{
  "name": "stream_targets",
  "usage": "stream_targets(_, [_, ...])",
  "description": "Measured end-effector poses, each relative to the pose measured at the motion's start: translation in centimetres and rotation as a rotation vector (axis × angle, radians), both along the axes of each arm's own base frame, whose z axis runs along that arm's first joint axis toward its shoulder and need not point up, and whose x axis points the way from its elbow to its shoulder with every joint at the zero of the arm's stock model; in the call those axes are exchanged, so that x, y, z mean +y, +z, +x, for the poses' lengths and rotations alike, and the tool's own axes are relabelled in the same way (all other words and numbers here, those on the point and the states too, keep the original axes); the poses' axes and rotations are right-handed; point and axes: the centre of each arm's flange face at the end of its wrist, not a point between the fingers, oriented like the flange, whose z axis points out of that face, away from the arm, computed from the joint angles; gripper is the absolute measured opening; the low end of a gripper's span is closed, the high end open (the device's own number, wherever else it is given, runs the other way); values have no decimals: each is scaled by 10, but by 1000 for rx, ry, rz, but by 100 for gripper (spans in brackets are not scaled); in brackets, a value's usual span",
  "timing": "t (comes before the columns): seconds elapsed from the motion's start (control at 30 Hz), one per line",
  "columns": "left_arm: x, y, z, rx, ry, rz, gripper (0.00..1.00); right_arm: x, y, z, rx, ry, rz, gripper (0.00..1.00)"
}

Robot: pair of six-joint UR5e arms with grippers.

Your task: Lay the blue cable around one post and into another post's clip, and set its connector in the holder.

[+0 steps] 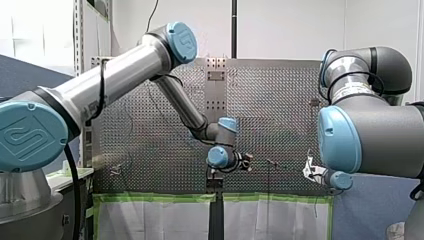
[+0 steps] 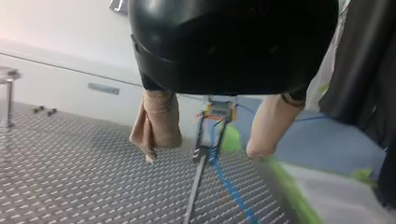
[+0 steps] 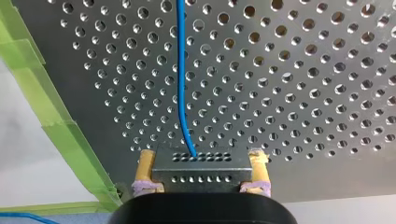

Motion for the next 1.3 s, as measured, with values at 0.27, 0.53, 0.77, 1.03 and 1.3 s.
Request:
stream_targets(0.27, [20,28,-6,-27,67,-8,100,0,-1,1,-2,1,-3,2])
stream_targets(0.53, [55,53,-3,-33,165,-16,100,-1,-1,2,-16,5,-6,2])
stream_targets(0.77, [91,73,10,-15,195,-71,100,0,-1,6,-28,12,-6,2])
stream_targets(1.03, [130,92,11,14,228,-93,100,0,-1,10,-45,15,-7,2])
stream_targets(1.3, [148,109,-12,24,235,-85,100,1,-2,14,-46,21,-6,2])
